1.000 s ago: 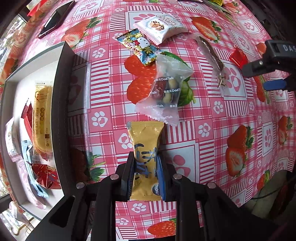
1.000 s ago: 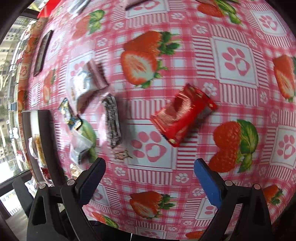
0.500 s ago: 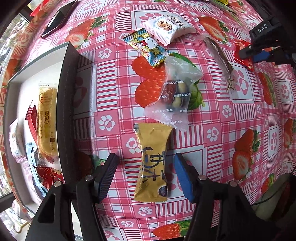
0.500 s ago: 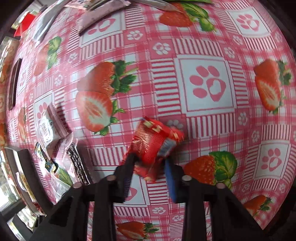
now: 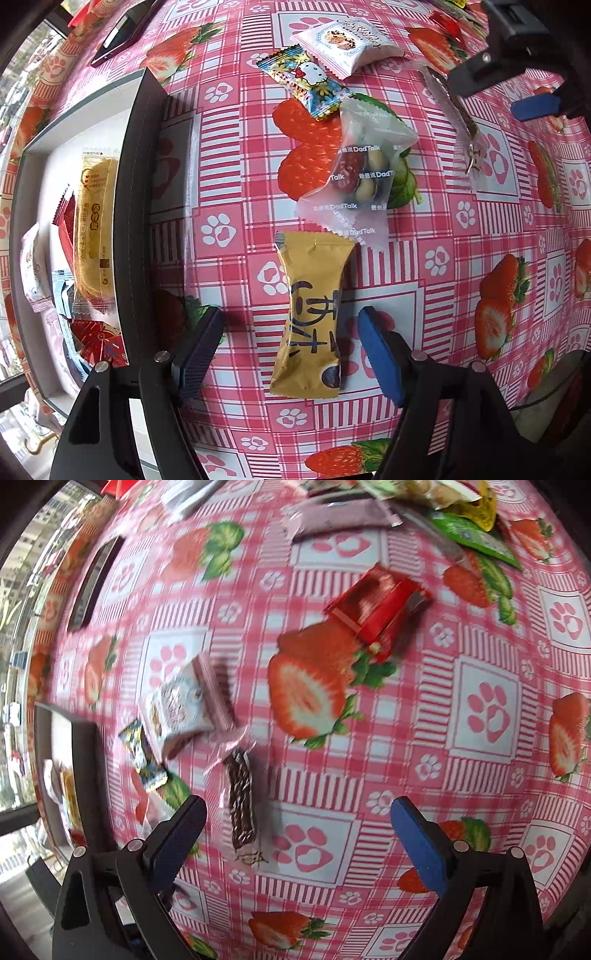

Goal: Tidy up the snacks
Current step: 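Grasp the clear-wrapped chocolate stick with the right gripper while the left holds the yellow pack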

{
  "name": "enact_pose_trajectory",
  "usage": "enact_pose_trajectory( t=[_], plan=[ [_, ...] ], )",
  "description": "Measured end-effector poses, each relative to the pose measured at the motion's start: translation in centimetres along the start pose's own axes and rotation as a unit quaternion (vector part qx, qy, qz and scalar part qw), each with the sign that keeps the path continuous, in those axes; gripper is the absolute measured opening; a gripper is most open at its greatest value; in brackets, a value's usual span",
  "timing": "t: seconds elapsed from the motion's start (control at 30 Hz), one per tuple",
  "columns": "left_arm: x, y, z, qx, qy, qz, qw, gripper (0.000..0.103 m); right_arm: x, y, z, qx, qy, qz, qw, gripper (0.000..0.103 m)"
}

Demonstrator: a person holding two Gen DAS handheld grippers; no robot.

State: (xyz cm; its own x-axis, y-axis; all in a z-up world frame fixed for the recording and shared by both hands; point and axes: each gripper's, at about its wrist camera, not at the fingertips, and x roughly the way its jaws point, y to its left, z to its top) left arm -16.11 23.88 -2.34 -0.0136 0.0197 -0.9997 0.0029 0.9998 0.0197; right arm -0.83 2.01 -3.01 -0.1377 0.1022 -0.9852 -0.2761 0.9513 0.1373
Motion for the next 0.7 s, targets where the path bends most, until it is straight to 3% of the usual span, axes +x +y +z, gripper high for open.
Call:
enact_pose_trajectory(
  t=[0.17, 0.33, 0.37, 0.4, 0.47, 0.5, 0.6, 0.7],
  plan=[
    [0.0, 0.1, -0.1, -0.002, 0.0, 0.0, 1.0, 0.081, 2.2, 2.9, -0.1, -0.005, -0.001, -0.012, 1.0, 0.1],
    [0.8, -1.7, 0.4, -0.003, 0.001, 0.003, 1.0, 0.086, 4.3, 7.2, 1.1, -0.036, 0.003, -0.08, 0.996, 0.079],
    [0.9, -1.8, 0.5, -0.002, 0.002, 0.001, 1.0, 0.085, 4.1, 7.5, 0.9, -0.047, -0.005, -0.083, 0.995, 0.066],
    [0.7, -2.0, 0.5, -0.004, 0.002, -0.002, 1.0, 0.078, 3.8, 7.7, 0.5, -0.059, -0.009, -0.085, 0.995, 0.041],
    [0.1, -2.4, 0.4, -0.008, -0.002, -0.007, 0.9999, 0.048, 3.7, 7.2, -0.6, -0.062, 0.009, -0.068, 0.996, 0.037],
    [-0.1, -2.5, 0.4, -0.008, 0.002, -0.016, 0.9998, 0.024, 3.6, 6.8, -1.1, -0.052, 0.014, -0.05, 0.997, 0.037],
    [-0.9, -1.6, 0.3, -0.034, 0.001, -0.059, 0.9977, 0.024, 3.1, 5.4, -2.8, -0.015, 0.011, 0.015, 1.0, 0.037],
    [-2.1, -1.2, 0.2, -0.033, -0.016, -0.07, 0.9968, 0.024, 2.9, 4.7, -4.4, 0.01, 0.004, 0.064, 0.998, 0.037]
  ],
)
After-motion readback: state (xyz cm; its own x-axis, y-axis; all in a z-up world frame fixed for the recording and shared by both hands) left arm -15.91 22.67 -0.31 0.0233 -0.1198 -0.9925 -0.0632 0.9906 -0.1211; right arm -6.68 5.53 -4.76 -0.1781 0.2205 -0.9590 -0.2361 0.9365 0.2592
